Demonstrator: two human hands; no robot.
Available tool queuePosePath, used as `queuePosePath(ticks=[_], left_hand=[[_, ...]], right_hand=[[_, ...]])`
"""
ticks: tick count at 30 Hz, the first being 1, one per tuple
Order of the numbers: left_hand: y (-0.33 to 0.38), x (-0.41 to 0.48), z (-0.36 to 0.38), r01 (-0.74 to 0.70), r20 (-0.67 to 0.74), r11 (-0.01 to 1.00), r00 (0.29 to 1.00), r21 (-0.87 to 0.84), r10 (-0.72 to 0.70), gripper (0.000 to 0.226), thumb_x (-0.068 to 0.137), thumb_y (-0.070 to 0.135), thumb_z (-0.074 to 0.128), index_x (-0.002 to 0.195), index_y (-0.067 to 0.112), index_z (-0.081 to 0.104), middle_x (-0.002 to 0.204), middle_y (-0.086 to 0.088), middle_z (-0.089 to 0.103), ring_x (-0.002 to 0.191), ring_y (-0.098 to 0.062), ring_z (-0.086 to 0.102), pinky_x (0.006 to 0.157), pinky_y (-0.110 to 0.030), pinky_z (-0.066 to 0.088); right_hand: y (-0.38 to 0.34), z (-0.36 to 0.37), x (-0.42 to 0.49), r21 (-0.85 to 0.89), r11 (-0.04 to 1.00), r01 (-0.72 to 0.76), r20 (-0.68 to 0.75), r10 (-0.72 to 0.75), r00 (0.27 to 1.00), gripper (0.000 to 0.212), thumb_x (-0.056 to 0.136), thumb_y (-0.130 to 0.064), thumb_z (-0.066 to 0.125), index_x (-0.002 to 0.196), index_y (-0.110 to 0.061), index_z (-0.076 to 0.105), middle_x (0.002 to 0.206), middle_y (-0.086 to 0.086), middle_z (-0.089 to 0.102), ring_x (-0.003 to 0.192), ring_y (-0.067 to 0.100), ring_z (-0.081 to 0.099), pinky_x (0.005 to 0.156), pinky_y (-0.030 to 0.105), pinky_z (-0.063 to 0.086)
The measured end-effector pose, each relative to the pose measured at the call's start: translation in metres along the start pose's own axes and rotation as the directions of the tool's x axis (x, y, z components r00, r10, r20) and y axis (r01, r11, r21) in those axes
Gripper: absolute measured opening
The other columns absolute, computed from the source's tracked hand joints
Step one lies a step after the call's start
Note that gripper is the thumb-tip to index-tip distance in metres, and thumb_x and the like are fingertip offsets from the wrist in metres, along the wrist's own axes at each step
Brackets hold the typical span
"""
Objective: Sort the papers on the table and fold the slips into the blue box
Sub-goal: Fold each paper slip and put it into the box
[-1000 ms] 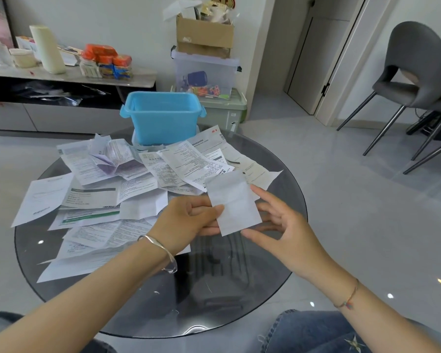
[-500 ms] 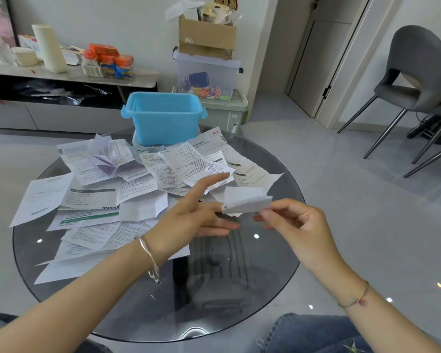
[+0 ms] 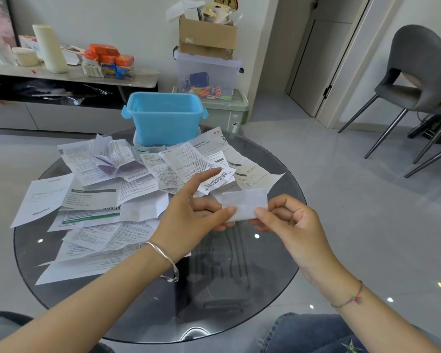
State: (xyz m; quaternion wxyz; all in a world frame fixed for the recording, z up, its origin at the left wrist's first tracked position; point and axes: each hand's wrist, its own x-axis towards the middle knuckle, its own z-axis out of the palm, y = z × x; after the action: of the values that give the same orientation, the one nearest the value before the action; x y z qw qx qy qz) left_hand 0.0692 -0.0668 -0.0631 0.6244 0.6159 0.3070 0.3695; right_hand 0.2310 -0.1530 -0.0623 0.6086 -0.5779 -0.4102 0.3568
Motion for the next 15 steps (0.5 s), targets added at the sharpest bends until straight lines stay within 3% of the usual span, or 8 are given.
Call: queuePosePath(ticks=[2,5,10,15], left_hand=[[-0.0001,0.0005,-0.0003,0.002,0.013,1.000,1.000,0.029,-0.003,0.041,0.081,0.002,0.070,0.115,0.023,0.062,0.066,-0.011,0.068,0.066,-0.020,0.071,0.064,-0.023,0.058],[-0.0031,0.0012,-0.0006,0.025,0.009,0.998,1.000,0.062,-0.026,0.020,0.081,0.001,0.071,0.091,0.018,0.069,0.059,-0.004,0.063,0.060,-0.016,0.068,0.061,-0.021,0.057],[-0.0044,0.0028,-0.0017,0.036,-0.012,0.989,0.999,0.140,-0.034,0.005,0.081,0.012,0.073,0.082,0.017,0.072,0.064,-0.010,0.068,0.063,-0.019,0.067,0.064,-0.026,0.059],[-0.0052,0.0036,-0.0004,0.038,-0.018,0.991,0.999,0.125,-0.036,0.006,0.082,0.013,0.071,0.079,0.010,0.074,0.068,-0.012,0.071,0.064,-0.015,0.067,0.063,-0.022,0.058]], right_hand=[[-0.0014,0.0011,-0.0005,-0.004,1.000,-0.005,0.003,0.005,1.000,0.014,0.082,0.000,0.066,0.086,0.006,0.054,0.075,0.012,0.073,0.070,0.020,0.071,0.064,0.020,0.055],[-0.0026,0.0024,-0.0005,0.008,1.000,-0.025,-0.005,0.025,1.000,0.017,0.082,0.004,0.065,0.087,0.000,0.049,0.073,0.014,0.072,0.066,0.018,0.070,0.063,0.021,0.055],[-0.0025,0.0022,0.0007,-0.024,0.998,-0.063,0.020,0.063,0.998,0.021,0.082,0.005,0.066,0.087,-0.005,0.048,0.072,0.013,0.072,0.061,0.018,0.069,0.060,0.021,0.055],[0.0000,0.0023,-0.0002,-0.047,0.985,-0.163,0.082,0.167,0.983,0.021,0.082,-0.003,0.069,0.102,-0.007,0.062,0.081,0.010,0.074,0.071,0.015,0.071,0.065,0.020,0.055]])
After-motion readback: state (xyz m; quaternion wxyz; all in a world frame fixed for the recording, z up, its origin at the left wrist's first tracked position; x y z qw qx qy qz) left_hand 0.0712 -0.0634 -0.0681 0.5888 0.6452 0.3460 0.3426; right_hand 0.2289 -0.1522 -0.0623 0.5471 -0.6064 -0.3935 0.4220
